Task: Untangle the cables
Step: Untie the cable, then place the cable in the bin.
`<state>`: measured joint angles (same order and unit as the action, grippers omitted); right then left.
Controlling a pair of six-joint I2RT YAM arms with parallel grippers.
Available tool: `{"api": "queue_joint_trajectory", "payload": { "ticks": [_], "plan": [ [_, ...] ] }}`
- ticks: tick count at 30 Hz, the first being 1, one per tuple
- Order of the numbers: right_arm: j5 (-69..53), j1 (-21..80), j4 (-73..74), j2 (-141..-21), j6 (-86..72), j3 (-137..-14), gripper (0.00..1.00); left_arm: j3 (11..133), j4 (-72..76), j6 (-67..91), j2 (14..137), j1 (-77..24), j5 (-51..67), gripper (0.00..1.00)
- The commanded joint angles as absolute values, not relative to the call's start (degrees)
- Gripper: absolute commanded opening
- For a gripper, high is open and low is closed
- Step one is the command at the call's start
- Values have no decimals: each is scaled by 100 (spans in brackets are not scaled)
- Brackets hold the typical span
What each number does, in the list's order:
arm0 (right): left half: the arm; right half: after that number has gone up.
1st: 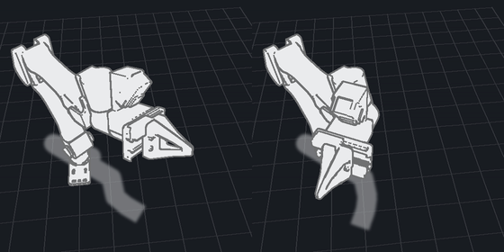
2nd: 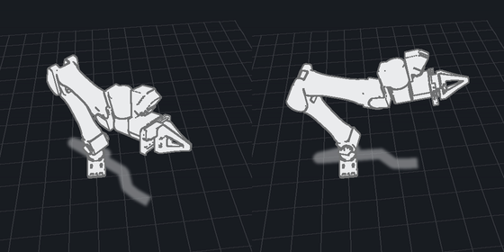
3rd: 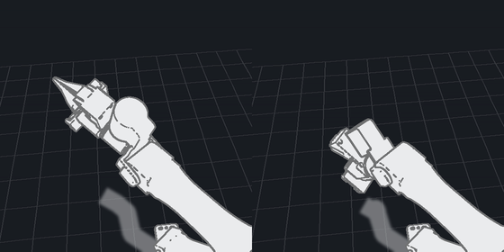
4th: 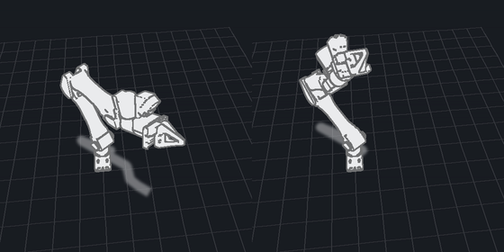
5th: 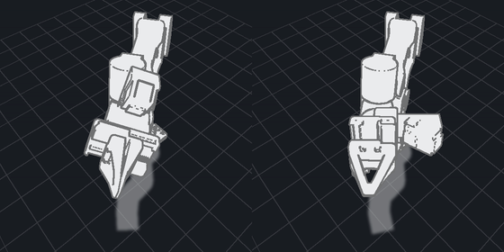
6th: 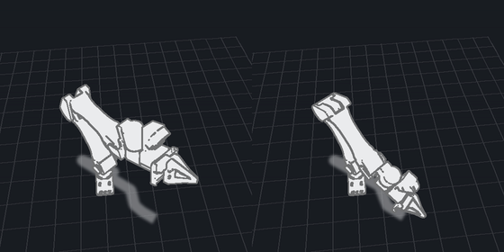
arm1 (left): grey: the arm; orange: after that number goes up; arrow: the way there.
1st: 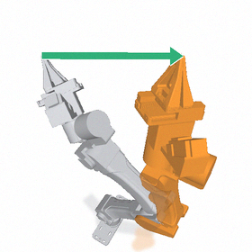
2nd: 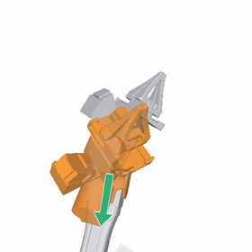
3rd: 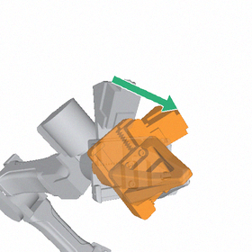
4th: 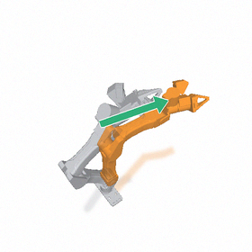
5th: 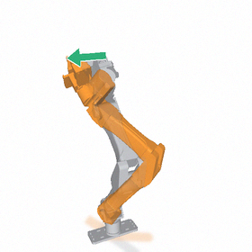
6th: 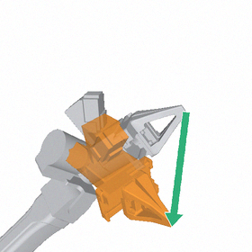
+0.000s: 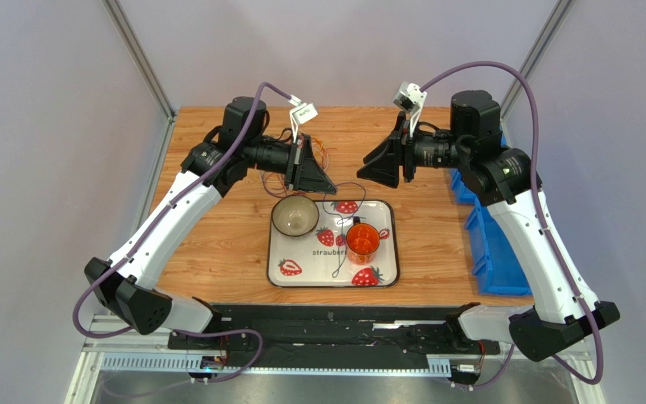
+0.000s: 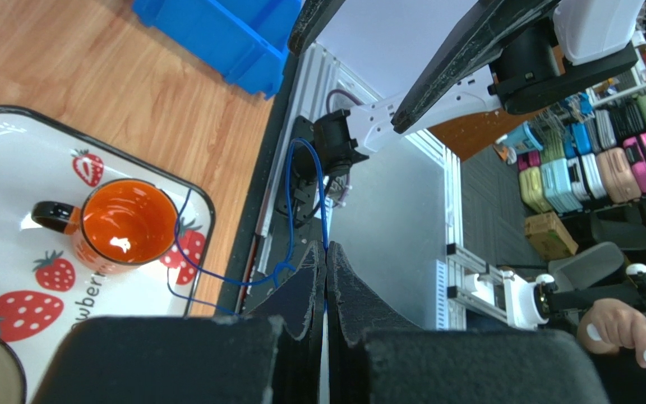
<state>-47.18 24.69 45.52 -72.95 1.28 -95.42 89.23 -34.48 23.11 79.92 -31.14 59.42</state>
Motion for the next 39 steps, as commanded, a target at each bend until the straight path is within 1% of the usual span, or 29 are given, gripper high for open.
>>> {"api": "queue_joint_trajectory", "payload": {
  "ticks": [1,5,13,17,20,21,23,24,25,26,27,28,29,30,32,33,36,39],
  "plan": [
    [-4975,2540,4368,-7198,35,-9405,50,8781,-3182,2399,7770,-3269,6064,0],
    [-5185,2628,4237,-7172,-219,-9185,49,8736,-3155,2399,7743,-3322,6091,0],
    [-5168,2918,4289,-7163,-141,-8868,47,8710,-3155,2417,7708,-3375,6082,0],
    [-5142,2988,4412,-7216,-79,-8930,43,8701,-3155,2408,7673,-3384,6073,0],
    [-5098,3023,4395,-7181,-88,-8921,33,8684,-3155,2408,7690,-3384,6064,0],
    [-5106,3032,4368,-7172,-105,-8912,25,8675,-3155,2417,7708,-3384,6073,0],
    [-5107,3058,4324,-7154,-175,-8877,13,8675,-3147,2426,7708,-3392,6056,0],
    [-5072,3067,4272,-7154,-254,-8877,1,8692,-3138,2452,7708,-3393,6030,0],
    [-5036,3076,4245,-7154,-298,-8860,0,8684,-3120,2478,7699,-3401,5994,0],
    [-5010,3076,4228,-7154,-386,-8877,0,8684,-3094,2505,7673,-3401,5951,9],
    [-4888,3094,4193,-7128,-422,-8894,0,8684,-3085,2557,7647,-3401,5750,26],
    [-4774,3085,4158,-7084,-465,-8903,0,8684,-3128,2566,7551,-3401,5609,70],
    [-4590,3094,4114,-7049,-535,-8921,0,8675,-3199,2523,7506,-3401,5460,84],
    [-4031,3085,4035,-6953,-580,-8964,0,8710,-3304,2453,7454,-3401,5110,91],
    [-3448,3085,4008,-6873,-633,-9026,0,8771,-3664,2251,7287,-3393,4687,91],
    [-2888,3085,4017,-6864,-668,-9122,0,8789,-3822,2189,7243,-3393,4154,91],
    [-2034,3076,4069,-6855,-790,-9307,0,8745,-4341,2031,7006,-3384,2930,91],
    [-1567,3085,4043,-6838,-922,-9404,0,8579,-4693,1960,6733,-3384,1717,92]
  ]
}}
